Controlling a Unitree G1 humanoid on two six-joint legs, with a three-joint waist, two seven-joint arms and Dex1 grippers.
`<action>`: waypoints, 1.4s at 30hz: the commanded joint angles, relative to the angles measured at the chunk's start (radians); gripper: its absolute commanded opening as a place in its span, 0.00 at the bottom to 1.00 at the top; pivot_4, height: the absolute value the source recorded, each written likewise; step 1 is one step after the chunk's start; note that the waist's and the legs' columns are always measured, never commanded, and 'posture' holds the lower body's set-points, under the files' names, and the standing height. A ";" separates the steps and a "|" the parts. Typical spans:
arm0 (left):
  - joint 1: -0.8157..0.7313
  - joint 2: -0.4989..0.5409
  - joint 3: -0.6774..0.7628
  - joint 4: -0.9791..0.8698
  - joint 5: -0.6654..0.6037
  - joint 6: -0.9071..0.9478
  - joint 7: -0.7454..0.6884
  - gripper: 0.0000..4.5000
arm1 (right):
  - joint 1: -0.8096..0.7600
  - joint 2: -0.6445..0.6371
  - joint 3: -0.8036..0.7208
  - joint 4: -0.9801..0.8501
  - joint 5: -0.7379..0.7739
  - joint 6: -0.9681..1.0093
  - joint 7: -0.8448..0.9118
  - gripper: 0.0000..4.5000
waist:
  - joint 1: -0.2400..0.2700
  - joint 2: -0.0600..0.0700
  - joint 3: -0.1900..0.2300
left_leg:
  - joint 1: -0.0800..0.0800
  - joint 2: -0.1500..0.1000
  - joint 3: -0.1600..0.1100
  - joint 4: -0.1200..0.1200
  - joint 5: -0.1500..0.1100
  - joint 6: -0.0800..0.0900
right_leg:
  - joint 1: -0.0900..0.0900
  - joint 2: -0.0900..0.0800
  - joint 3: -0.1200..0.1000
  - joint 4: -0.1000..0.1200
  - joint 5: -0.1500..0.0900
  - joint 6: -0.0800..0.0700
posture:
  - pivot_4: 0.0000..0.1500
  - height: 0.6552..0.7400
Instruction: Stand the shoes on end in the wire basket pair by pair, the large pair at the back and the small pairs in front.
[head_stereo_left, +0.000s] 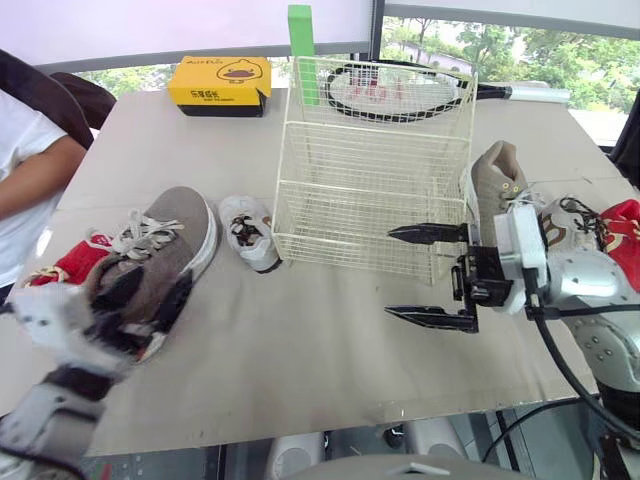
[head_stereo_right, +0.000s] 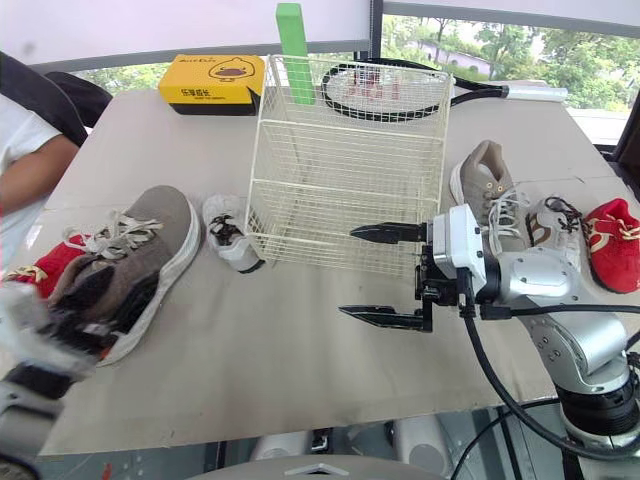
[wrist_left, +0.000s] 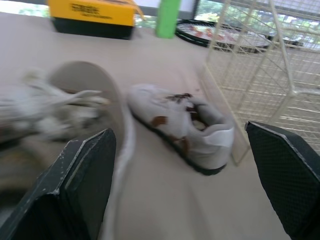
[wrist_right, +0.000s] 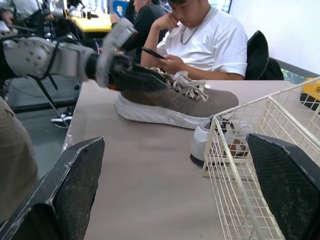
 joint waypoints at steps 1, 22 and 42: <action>0.103 0.023 0.255 0.032 -0.131 -0.020 -0.126 1.00 | -0.033 0.015 0.011 0.003 0.041 -0.019 0.018 0.98 | 0.000 0.000 0.000 | 0.000 0.000 0.000 0.000 0.000 0.000 | 0.000 0.000 0.000 0.000 0.000 0.000 | 1.00 1.00; -0.059 0.214 0.043 0.507 0.294 -0.093 -0.452 1.00 | 0.002 -0.072 -0.001 -0.019 0.048 -0.064 0.080 0.98 | 0.006 -0.002 -0.001 | -0.003 -0.001 0.002 -0.001 0.000 -0.001 | -0.003 -0.005 -0.003 -0.001 0.002 -0.003 | 1.00 1.00; -0.376 0.004 0.048 0.077 0.207 -0.133 -0.002 0.20 | -0.228 -0.054 -0.007 0.101 0.034 0.035 -0.116 1.00 | 0.035 -0.008 -0.005 | -0.006 0.000 0.003 0.001 0.001 -0.002 | 0.001 -0.021 -0.022 -0.001 0.002 -0.003 | 1.00 1.00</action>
